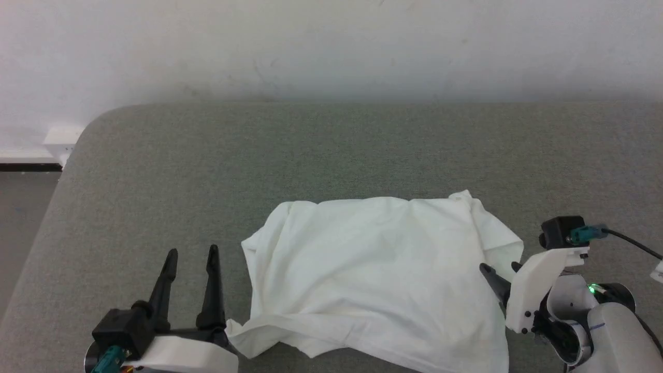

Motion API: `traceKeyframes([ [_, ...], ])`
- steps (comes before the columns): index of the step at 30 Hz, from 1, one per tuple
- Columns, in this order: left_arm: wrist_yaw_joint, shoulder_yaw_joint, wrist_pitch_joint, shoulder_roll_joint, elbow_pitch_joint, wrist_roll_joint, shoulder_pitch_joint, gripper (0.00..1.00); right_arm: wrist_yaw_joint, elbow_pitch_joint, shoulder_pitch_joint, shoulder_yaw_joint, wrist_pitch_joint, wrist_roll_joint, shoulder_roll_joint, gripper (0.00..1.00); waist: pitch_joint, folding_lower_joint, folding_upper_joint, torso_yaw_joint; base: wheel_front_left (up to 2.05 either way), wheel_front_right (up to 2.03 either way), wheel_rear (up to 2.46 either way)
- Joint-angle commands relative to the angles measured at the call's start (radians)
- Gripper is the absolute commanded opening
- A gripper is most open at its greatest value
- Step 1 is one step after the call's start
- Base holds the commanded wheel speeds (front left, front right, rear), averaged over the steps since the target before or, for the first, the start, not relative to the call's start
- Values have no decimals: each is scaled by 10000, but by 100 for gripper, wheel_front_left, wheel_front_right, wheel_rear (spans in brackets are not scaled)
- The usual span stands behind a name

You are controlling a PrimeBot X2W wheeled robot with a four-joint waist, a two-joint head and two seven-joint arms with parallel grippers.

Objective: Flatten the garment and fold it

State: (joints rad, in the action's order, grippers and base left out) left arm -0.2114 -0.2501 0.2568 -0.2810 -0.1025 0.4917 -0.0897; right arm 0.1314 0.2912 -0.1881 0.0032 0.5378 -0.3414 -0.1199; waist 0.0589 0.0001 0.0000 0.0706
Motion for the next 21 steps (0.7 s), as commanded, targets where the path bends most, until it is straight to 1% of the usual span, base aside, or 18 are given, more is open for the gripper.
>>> traceKeyframes([
  [1, 90, -20, 47, 89, -16, -116, 197, 100, -7, 356, -286, 49, 147, 117, -56, 100, 285, -1, 0, 321, 0, 0, 0],
  [3, 190, -59, 48, 195, 19, -203, 289, 100, -7, 957, -572, 111, 384, 402, -159, 100, 370, -1, 0, 430, 0, 0, 0],
  [7, 377, -54, 48, 313, 161, -288, 378, 100, -7, 1981, -856, 263, 957, 576, -83, 100, 460, -1, 0, 555, 0, 0, 0],
  [9, 439, -13, 48, 355, 224, -325, 386, 100, -7, 2316, -883, 462, 1234, 481, 17, 100, 489, -1, 0, 580, 0, 0, 0],
  [13, 550, 73, 48, 436, 309, -387, 403, 100, -7, 2635, -841, 961, 1701, -167, 267, 100, 520, -1, 0, 573, 0, 0, 0],
  [14, 570, 95, 48, 458, 320, -406, 404, 100, -7, 2663, -844, 1045, 1778, -331, 309, 41, 519, -1, 0, 555, 0, 0, 0],
  [15, 570, 95, 48, 458, 320, -406, 404, 100, -7, 2663, -844, 1045, 1778, -331, 309, 41, 519, -1, 0, 555, 0, 0, 0],
  [16, 594, 108, 48, 476, 340, -422, 397, 100, -7, 2659, -870, 1143, 1782, -433, 334, 12, 513, -1, 0, 531, 0, 0, 0],
  [17, 613, 121, 48, 494, 357, -440, 392, 100, -7, 2671, -891, 1232, 1789, -500, 344, 0, 504, -1, 0, 512, 0, 0, 0],
  [18, 667, 116, 49, 511, 404, -481, 397, 100, -7, 2613, -958, 1357, 1688, -707, 366, 0, 474, -1, 0, 489, 0, 0, 0],
  [21, 702, 121, 49, 521, 459, -507, 393, 100, -7, 2505, -1031, 1474, 1484, -841, 336, 0, 423, -1, 0, 460, 0, 0, 0],
])
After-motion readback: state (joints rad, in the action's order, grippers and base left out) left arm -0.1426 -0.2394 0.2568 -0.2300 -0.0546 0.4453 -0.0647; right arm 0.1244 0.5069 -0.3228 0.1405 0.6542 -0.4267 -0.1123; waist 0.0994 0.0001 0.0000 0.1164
